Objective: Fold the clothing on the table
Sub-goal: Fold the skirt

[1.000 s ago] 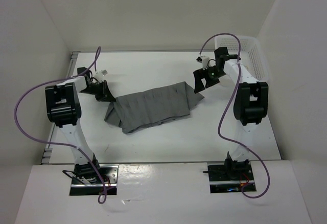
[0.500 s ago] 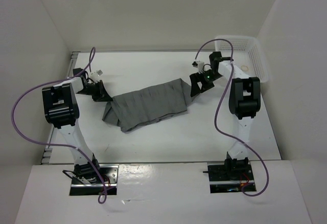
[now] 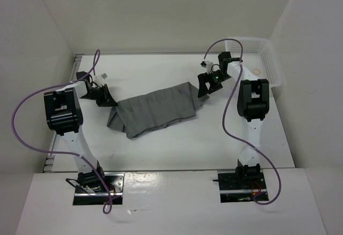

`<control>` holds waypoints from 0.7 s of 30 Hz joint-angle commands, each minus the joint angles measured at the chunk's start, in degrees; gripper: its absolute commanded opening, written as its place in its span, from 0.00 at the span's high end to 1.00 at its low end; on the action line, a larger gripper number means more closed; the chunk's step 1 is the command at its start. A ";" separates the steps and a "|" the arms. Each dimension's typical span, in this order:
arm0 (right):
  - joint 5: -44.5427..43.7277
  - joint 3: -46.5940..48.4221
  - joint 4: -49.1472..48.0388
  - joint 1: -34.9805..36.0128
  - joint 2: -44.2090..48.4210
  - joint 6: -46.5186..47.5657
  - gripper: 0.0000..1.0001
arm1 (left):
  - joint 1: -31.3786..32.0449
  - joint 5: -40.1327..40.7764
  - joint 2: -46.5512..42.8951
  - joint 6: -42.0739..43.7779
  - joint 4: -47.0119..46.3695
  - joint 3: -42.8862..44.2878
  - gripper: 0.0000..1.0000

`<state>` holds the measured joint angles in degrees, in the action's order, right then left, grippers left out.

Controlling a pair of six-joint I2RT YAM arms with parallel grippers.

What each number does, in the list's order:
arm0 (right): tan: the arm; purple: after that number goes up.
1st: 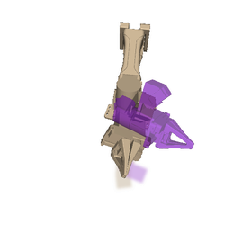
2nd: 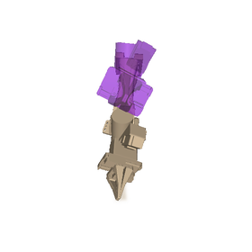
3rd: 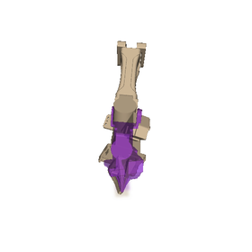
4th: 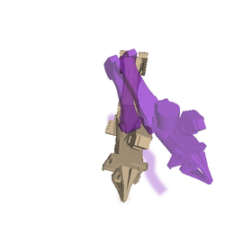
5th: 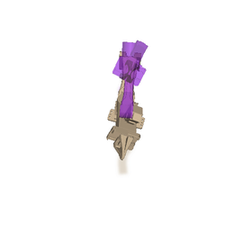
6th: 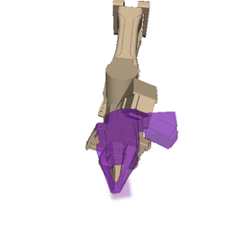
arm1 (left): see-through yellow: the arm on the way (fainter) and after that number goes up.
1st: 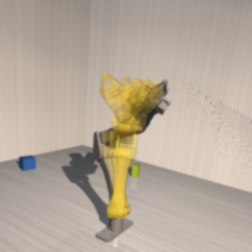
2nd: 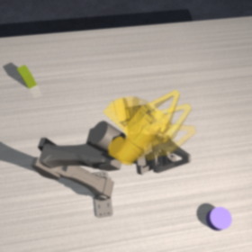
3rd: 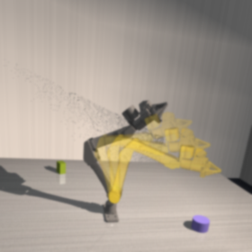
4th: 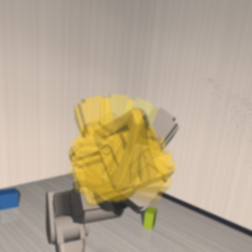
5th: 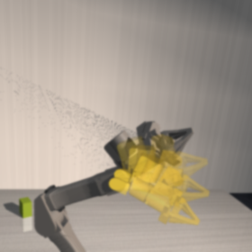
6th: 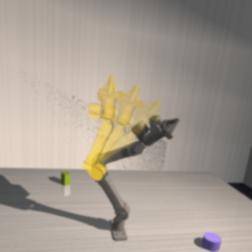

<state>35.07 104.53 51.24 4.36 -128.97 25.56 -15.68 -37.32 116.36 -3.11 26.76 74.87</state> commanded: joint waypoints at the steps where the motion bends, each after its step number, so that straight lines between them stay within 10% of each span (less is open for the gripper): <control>1: 3.78 2.08 1.04 0.99 -2.77 0.18 0.01 | -0.58 2.78 -1.66 2.15 -0.05 -0.95 1.00; 21: 8.52 -6.62 0.00 4.25 -1.73 1.24 0.01 | -0.58 2.25 -1.13 2.15 -0.05 -0.43 1.00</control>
<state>46.54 100.60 50.59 7.49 -129.80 25.43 -15.73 -37.34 116.36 -3.01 26.76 74.87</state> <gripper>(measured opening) 0.992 0.019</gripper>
